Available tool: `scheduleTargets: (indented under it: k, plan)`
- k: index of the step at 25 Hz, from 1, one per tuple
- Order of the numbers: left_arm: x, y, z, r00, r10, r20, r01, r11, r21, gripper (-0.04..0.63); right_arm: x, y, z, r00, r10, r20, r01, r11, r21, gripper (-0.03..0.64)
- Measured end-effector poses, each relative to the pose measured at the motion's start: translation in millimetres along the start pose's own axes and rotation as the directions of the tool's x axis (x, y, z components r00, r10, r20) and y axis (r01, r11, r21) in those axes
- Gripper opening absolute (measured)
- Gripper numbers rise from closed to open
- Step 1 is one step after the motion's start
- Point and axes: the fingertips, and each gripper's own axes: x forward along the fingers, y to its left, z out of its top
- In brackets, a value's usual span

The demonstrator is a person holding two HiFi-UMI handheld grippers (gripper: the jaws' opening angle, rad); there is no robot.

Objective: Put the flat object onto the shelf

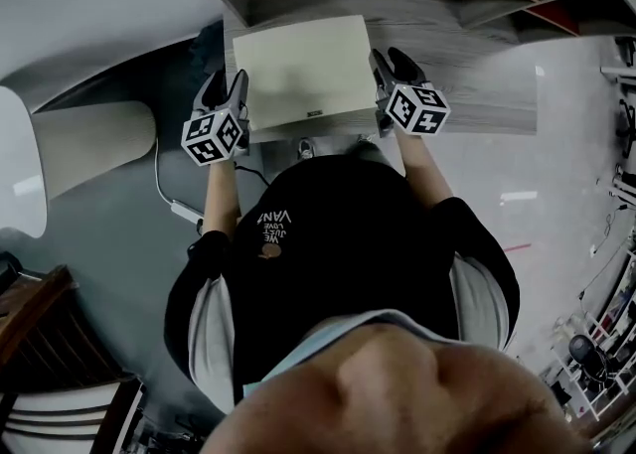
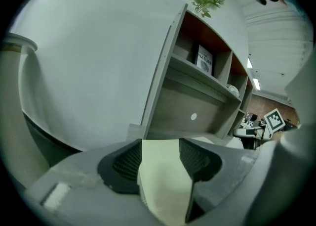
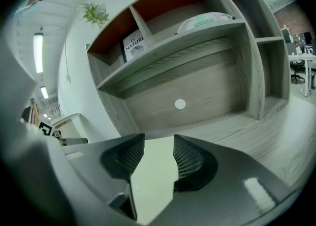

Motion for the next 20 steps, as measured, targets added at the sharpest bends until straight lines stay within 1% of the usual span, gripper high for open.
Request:
scheduleTargets:
  k: [4,7,13,17,20]
  plan:
    - [10.6,12.1,-13.5,0.999,0.023,-0.046,-0.026,0.998,-0.054,0.279,16.8,-8.0,-6.2,0.999,0.010,-0.049,-0.011,1.000,-0.002,0.198]
    - [16.4,19.8,-22.7,0.997,0.036,-0.075,-0.043,0.995,-0.093,0.298,29.7,-13.4,-12.6,0.996,0.024,-0.089,-0.024,1.000,0.004,0.212]
    - [30.4,24.9,-31.5,0.994,0.014,-0.109,-0.034,0.981,-0.189,0.336,56.6,-21.1,-23.9,0.986,0.065,-0.151,-0.060,0.998,0.032,0.247]
    - [42.1,26.4,-38.3,0.988,0.001,-0.152,-0.033,0.978,-0.208,0.339,72.7,-28.3,-32.5,0.977,0.091,-0.195,-0.082,0.995,0.056,0.252]
    - [51.4,25.2,-43.2,0.983,-0.020,-0.183,-0.019,0.977,-0.211,0.339,81.0,-32.6,-41.1,0.967,0.104,-0.233,-0.084,0.992,0.095,0.252]
